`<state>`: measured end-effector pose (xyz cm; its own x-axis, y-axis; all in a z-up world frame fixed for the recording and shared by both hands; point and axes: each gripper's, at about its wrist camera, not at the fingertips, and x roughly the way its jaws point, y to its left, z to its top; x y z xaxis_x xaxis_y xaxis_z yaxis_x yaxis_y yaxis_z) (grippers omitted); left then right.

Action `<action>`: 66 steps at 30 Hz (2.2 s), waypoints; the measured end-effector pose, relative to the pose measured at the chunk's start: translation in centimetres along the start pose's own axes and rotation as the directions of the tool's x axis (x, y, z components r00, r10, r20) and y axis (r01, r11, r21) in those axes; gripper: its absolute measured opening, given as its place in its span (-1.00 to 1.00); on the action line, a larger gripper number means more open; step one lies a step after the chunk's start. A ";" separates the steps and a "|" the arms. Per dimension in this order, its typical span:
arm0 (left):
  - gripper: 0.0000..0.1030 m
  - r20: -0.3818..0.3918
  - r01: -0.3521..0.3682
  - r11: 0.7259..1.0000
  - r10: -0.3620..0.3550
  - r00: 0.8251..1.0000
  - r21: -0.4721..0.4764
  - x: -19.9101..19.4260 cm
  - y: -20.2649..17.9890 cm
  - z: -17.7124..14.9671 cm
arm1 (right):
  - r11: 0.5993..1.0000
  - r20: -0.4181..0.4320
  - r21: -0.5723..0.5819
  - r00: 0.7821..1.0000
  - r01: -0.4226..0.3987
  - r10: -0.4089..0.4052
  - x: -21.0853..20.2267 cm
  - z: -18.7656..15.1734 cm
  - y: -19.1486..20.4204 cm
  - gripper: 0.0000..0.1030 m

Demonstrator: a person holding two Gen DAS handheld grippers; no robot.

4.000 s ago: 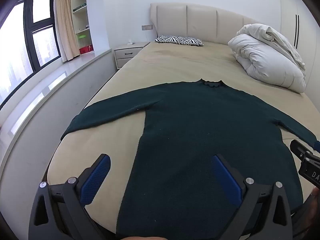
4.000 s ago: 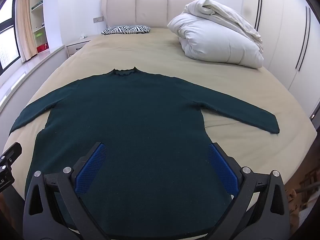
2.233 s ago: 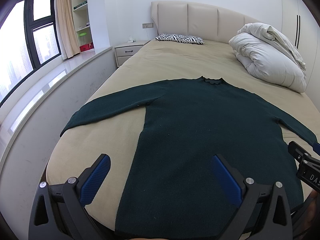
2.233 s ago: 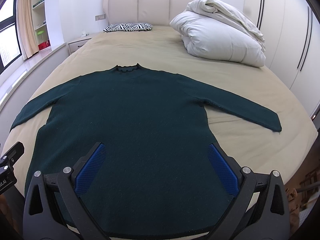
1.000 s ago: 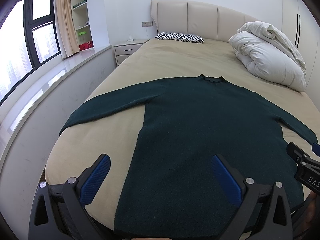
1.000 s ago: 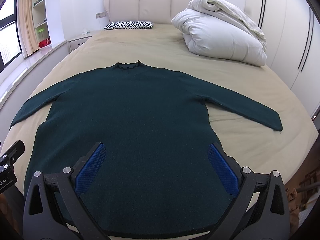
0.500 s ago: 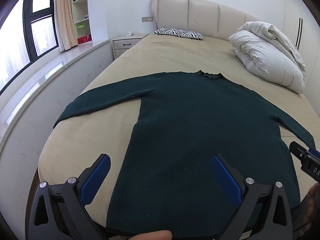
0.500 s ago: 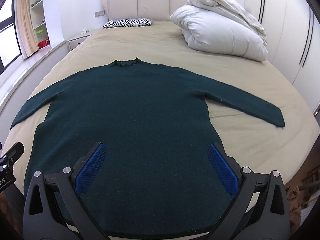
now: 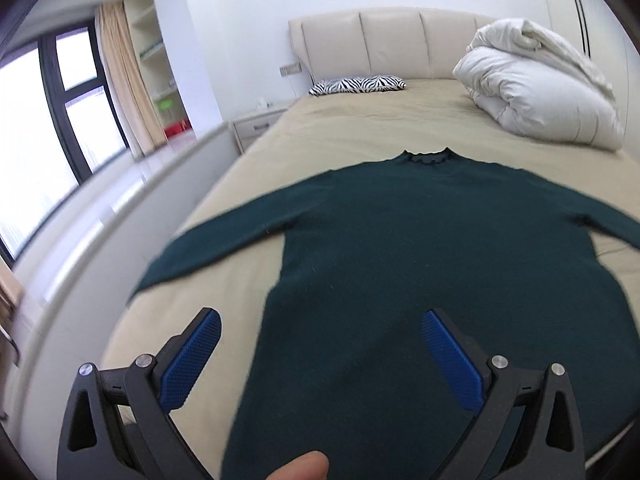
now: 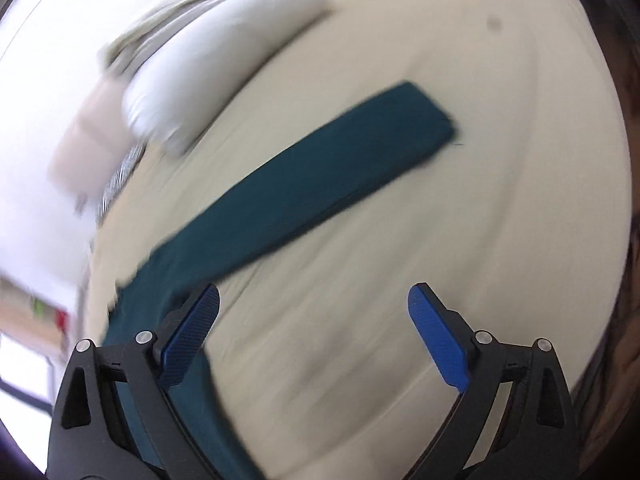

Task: Fold small clothes
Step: 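Grasp the sweater sleeve cuff with the right gripper and fold it across the body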

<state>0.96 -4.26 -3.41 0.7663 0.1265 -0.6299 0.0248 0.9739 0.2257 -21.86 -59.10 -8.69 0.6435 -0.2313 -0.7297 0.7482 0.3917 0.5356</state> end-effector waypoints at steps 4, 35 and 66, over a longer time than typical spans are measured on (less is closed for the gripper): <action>1.00 -0.036 0.055 0.998 -0.055 0.998 0.001 1.4 -0.7 0.7 | 0.992 -0.015 0.128 1.000 0.002 0.000 2.8 5.2 -5.0 0.62; 1.00 -0.107 0.429 0.775 -0.530 0.841 -0.464 12.0 6.3 2.1 | 0.811 -0.089 -0.530 0.968 -0.246 0.235 7.8 -1.2 26.9 -0.85; -0.77 -0.282 0.518 0.807 -0.586 0.760 -0.283 24.3 -11.4 13.5 | 0.869 -0.290 -0.133 0.857 -0.476 0.426 12.4 -8.7 12.6 0.53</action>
<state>27.96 -14.87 -11.24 0.3862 -0.4213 -0.8206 0.2351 0.9052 -0.3540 -5.91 -49.30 -14.71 0.8230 0.2268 -0.5208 0.3221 0.5689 0.7567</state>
